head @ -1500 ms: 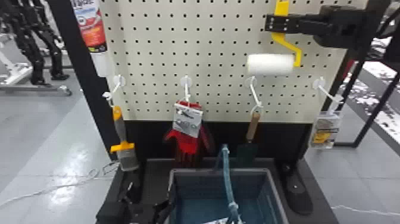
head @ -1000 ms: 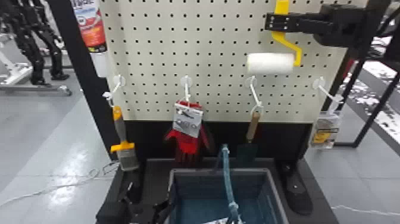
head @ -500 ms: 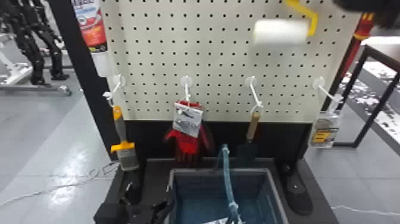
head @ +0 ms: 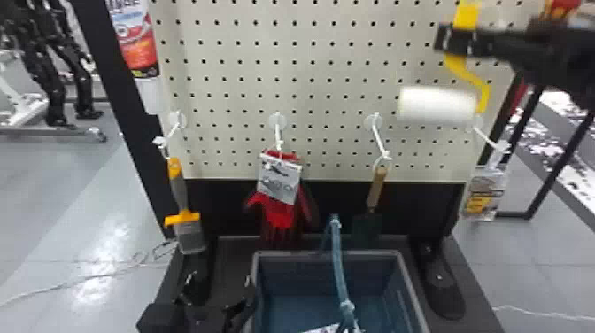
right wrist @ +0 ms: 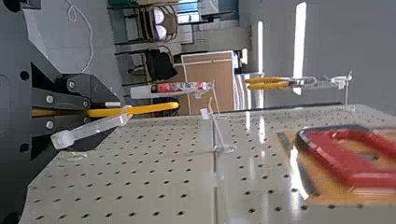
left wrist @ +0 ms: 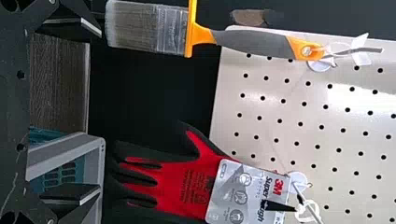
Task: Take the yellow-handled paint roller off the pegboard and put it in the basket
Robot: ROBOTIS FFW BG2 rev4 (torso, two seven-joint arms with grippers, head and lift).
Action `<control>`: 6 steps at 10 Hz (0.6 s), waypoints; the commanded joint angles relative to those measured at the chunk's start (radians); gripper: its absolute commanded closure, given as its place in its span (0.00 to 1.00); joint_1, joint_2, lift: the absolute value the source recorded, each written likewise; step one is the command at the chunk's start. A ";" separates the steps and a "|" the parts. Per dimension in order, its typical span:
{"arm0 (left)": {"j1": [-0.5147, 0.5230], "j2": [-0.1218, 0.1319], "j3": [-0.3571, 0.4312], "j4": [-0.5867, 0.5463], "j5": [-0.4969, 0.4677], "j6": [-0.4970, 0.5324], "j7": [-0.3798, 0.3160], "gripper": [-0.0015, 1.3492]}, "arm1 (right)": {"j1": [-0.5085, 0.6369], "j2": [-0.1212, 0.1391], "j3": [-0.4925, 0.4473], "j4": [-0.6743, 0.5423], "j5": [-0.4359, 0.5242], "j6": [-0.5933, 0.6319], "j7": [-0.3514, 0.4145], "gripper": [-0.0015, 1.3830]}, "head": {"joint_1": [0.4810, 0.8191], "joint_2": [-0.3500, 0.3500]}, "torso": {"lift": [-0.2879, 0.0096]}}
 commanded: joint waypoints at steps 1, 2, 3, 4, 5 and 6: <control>0.002 0.001 -0.001 0.000 0.000 0.003 0.000 0.10 | 0.146 0.054 -0.093 -0.020 0.020 0.013 0.001 0.93 | 0.20 0.50 | 0.63; -0.001 0.000 -0.002 0.000 0.000 0.008 0.000 0.10 | 0.212 0.088 -0.123 -0.020 0.031 0.018 0.002 0.93 | 0.20 0.50 | 0.63; -0.002 0.000 -0.005 -0.002 -0.002 0.009 0.000 0.10 | 0.254 0.115 -0.137 -0.014 0.065 0.021 0.019 0.93 | 0.20 0.50 | 0.63; -0.004 0.000 -0.007 0.000 -0.002 0.012 0.000 0.10 | 0.285 0.144 -0.143 -0.003 0.097 0.021 0.039 0.93 | 0.20 0.50 | 0.63; -0.004 0.000 -0.007 0.000 -0.002 0.012 0.000 0.10 | 0.320 0.173 -0.163 0.000 0.128 0.023 0.051 0.93 | 0.20 0.50 | 0.63; -0.004 -0.005 -0.005 0.000 -0.002 0.012 0.000 0.10 | 0.361 0.207 -0.179 0.002 0.161 0.024 0.065 0.93 | 0.20 0.50 | 0.63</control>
